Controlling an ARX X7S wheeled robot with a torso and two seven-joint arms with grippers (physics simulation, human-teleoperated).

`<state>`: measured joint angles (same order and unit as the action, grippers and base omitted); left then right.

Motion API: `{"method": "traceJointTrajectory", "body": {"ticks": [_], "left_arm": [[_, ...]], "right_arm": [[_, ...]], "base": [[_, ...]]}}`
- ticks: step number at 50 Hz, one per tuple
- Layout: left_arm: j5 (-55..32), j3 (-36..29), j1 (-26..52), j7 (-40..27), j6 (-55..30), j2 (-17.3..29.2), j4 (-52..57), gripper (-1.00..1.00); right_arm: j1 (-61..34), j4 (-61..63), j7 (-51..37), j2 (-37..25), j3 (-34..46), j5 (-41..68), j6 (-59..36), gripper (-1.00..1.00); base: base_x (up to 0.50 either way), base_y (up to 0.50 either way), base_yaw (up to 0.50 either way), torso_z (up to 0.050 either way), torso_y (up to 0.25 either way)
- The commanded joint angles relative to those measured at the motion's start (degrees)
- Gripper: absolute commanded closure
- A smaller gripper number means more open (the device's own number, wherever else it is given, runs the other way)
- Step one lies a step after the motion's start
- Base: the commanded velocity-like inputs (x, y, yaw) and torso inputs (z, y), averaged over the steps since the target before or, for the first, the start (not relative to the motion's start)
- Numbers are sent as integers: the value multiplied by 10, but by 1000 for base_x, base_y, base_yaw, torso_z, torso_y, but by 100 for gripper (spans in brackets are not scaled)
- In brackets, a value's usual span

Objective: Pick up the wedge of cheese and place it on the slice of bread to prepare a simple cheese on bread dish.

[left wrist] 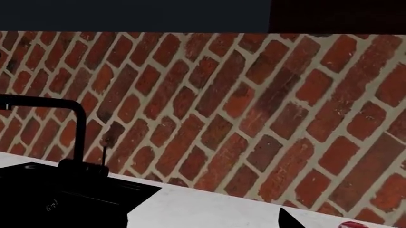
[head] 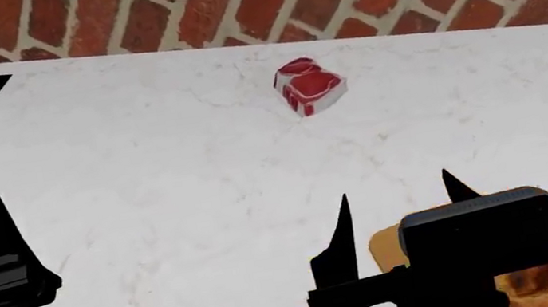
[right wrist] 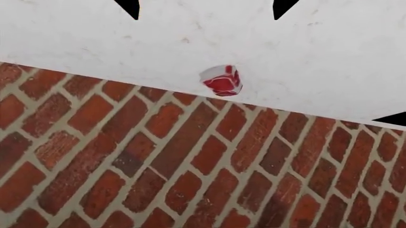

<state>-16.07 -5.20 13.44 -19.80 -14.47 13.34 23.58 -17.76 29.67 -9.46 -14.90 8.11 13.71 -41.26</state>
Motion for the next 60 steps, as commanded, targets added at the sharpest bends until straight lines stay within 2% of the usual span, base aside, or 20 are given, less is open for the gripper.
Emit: {"method": "traceJointTrajectory", "body": {"ticks": [1, 12, 17, 20, 22, 27, 29, 31, 33, 34, 36, 45, 54, 60], "left_arm": [[-3, -3, 0, -1, 2, 3, -1, -100], [-8, -2, 0, -3, 8, 4, -2, -100], [-9, -2, 0, -5, 7, 5, -2, -100], [-9, -3, 0, -5, 10, 6, -3, -100], [-10, -3, -1, -6, 9, 6, -2, -100], [-11, -4, -1, -7, 11, 7, -1, -100], [-12, -3, -1, -7, 11, 8, -1, -100], [-14, -3, -1, -6, 14, 8, -3, -100], [-15, -4, -2, -6, 14, 8, -2, -100], [-15, -4, -2, -7, 14, 8, -2, -100], [-16, -4, -1, -6, 15, 8, -3, -100], [-19, -6, -1, -7, 16, 10, -2, -100], [-25, -6, -2, -6, 18, 13, 0, -100], [-29, -6, -2, -6, 19, 15, 0, -100]], "right_arm": [[-2, 7, -5, -3, 7, 0, -8, -100], [-5, 10, -8, -4, 13, 3, -16, -100], [-9, 105, -29, 23, 1, 63, -164, -100], [-10, 171, -34, 50, -51, 126, -258, -100], [-20, 226, -44, 77, -95, 176, -361, -100], [-39, 292, -53, 117, -161, 250, -485, -100], [-35, 283, -129, 104, -190, 370, -487, -100], [-44, 242, -300, 82, -233, 542, -486, -100], [-52, 207, -442, 56, -224, 714, -467, -100], [-54, 200, -472, 47, -215, 800, -455, -100], [-49, 188, -530, 24, -191, 883, -423, -100], [-46, 184, -653, -37, -106, 1023, -337, -100], [-57, 189, -722, -61, -28, 1064, -304, -100], [-71, 187, -738, -64, 10, 1073, -298, -100]], "base": [[247, -25, 0, 0, 0], [245, 11, 0, 0, 0], [7, 1, 0, 0, 0], [0, 0, 0, 0, 0], [0, 0, 0, 0, 0], [0, 0, 0, 0, 0], [0, 0, 0, 0, 0], [0, 0, 0, 0, 0], [0, 0, 0, 0, 0], [0, 0, 0, 0, 0], [0, 0, 0, 0, 0], [0, 0, 0, 0, 0], [0, 0, 0, 0, 0], [0, 0, 0, 0, 0]]}}
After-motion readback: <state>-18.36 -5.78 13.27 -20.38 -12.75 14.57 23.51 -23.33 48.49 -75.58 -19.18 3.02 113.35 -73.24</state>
